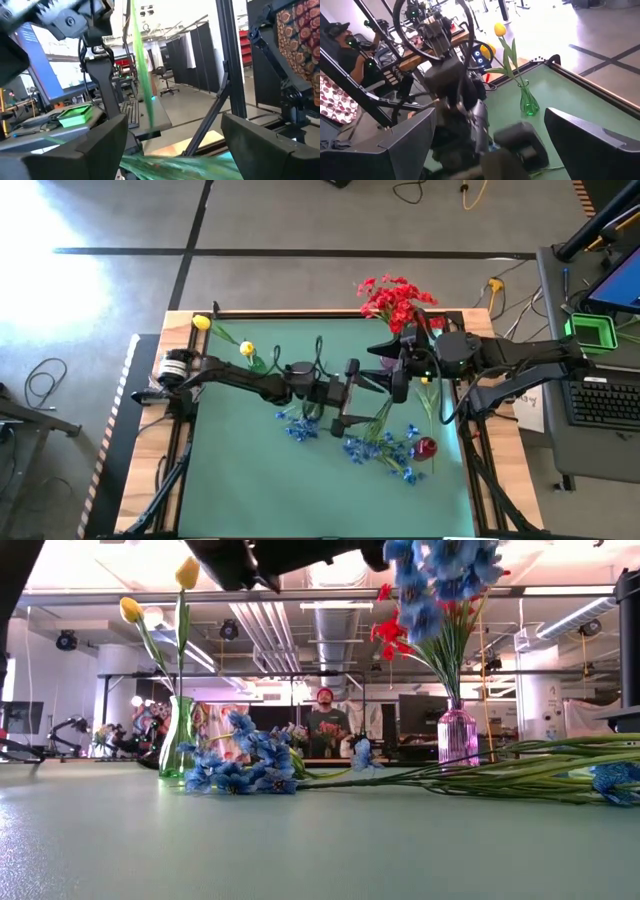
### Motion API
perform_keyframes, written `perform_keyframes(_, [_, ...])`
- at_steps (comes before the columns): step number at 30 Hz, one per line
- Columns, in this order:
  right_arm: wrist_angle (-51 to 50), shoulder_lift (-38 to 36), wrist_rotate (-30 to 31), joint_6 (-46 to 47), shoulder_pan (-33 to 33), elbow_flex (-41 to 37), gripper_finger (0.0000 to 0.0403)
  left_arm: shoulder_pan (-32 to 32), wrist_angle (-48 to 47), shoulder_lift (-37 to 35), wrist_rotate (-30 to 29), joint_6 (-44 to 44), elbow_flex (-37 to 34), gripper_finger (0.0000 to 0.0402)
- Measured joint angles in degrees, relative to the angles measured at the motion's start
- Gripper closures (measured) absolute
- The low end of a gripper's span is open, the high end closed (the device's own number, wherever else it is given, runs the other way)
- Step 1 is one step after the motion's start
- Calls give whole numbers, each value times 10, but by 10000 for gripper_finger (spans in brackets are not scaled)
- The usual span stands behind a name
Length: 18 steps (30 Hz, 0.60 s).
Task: Sort flowers into vase by color
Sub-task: Put the blue flower into the red vase
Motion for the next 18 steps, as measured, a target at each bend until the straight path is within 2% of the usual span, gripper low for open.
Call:
perform_keyframes(11, [-1,0,0,-4,0,-1,39,0,2,77,-3,-12,95,106])
perform_keyframes(15, [-1,0,0,-5,0,-3,39,0,0,82,-4,-12,99,146])
perform_keyframes(18, [-1,1,0,-7,0,-3,39,2,5,81,-4,-9,97,201])
